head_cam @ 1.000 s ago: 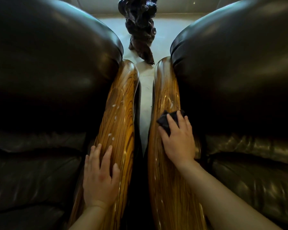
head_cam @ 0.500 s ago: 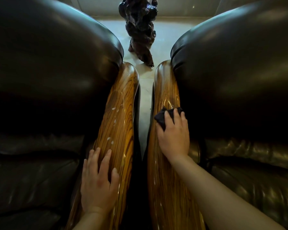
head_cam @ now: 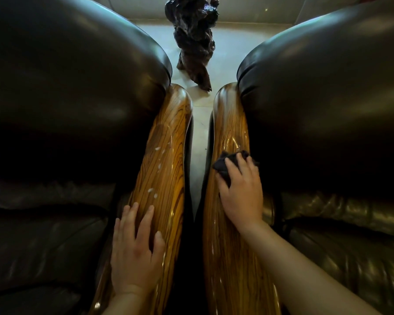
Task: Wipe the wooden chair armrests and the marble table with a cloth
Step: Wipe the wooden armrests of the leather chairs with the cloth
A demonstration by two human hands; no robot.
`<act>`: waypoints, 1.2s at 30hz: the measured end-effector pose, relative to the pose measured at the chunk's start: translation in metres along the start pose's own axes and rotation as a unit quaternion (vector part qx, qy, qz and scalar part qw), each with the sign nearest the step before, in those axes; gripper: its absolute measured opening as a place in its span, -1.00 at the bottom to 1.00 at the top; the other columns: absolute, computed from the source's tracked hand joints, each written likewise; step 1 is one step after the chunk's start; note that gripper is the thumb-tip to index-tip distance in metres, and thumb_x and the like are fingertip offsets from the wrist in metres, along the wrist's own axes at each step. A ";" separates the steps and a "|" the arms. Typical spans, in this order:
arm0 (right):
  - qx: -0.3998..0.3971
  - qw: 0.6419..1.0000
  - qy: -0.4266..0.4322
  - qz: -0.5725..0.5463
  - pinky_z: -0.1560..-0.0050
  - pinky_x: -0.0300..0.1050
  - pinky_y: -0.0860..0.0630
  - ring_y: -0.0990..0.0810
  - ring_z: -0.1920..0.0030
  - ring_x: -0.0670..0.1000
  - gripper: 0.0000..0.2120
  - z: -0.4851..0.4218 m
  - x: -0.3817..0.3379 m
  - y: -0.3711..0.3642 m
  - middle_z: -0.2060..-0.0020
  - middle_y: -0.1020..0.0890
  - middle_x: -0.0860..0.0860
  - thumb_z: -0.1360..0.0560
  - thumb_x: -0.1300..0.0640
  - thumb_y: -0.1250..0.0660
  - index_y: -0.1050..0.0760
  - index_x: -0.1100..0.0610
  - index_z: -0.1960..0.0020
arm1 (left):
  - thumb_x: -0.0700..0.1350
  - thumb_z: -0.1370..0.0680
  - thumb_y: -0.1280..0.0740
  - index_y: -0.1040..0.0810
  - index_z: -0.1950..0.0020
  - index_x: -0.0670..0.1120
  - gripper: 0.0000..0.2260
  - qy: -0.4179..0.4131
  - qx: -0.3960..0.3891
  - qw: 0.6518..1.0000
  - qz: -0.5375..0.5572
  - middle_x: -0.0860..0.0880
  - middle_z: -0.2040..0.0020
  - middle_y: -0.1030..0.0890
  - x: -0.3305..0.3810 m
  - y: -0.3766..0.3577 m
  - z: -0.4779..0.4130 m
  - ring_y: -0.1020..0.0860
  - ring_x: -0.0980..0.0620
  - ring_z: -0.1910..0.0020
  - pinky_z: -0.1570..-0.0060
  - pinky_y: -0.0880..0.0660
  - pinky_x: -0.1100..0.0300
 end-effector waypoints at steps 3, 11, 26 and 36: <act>-0.035 0.993 0.116 -0.014 -0.55 0.08 -0.06 -0.10 -0.58 0.01 -0.52 0.037 -0.010 0.001 -0.54 -0.29 -0.04 -0.57 -0.15 -0.17 -0.35 -0.07 -0.47 | 0.11 -0.55 -0.08 -0.28 -0.49 0.08 -0.51 0.002 0.001 1.000 0.008 -0.04 -0.55 -0.21 0.000 0.002 -0.002 -0.01 0.04 -0.58 -0.50 -0.08 -0.14; -0.026 0.999 -0.040 0.001 -0.58 0.08 -0.03 -0.04 -0.60 0.08 -0.45 -0.031 0.005 -0.001 -0.58 -0.23 0.02 -0.62 -0.18 -0.12 -0.25 0.01 -0.55 | 0.12 -0.53 -0.07 -0.30 -0.48 0.09 -0.49 0.002 -0.009 1.000 0.002 -0.04 -0.54 -0.21 -0.001 -0.002 -0.004 -0.07 0.00 -0.56 -0.46 -0.11 -0.18; -0.015 1.000 -0.006 0.008 -0.58 0.09 0.03 -0.05 -0.60 0.11 -0.45 -0.072 -0.003 -0.005 -0.58 -0.22 0.07 -0.62 -0.18 -0.12 -0.27 0.02 -0.54 | 0.10 -0.49 -0.14 -0.35 -0.47 0.01 -0.46 -0.034 0.023 0.999 0.001 -0.11 -0.52 -0.26 0.001 0.001 -0.006 -0.19 -0.12 -0.53 -0.42 -0.16 -0.24; -0.003 0.999 0.000 -0.040 -0.56 0.04 -0.08 -0.09 -0.59 0.11 -0.44 -0.059 0.016 0.004 -0.57 -0.24 0.10 -0.62 -0.11 -0.20 -0.26 0.08 -0.54 | 0.08 -0.47 -0.15 -0.39 -0.44 -0.02 -0.46 -0.033 0.032 0.999 -0.002 -0.12 -0.50 -0.29 0.004 0.004 -0.006 -0.22 -0.15 -0.51 -0.40 -0.20 -0.25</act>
Point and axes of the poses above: each hand's wrist, its own z-axis away from the middle knuckle, its own y-axis out of the back of the hand, x = y × z, the point moved 10 cm from there along -z, towards the middle knuckle
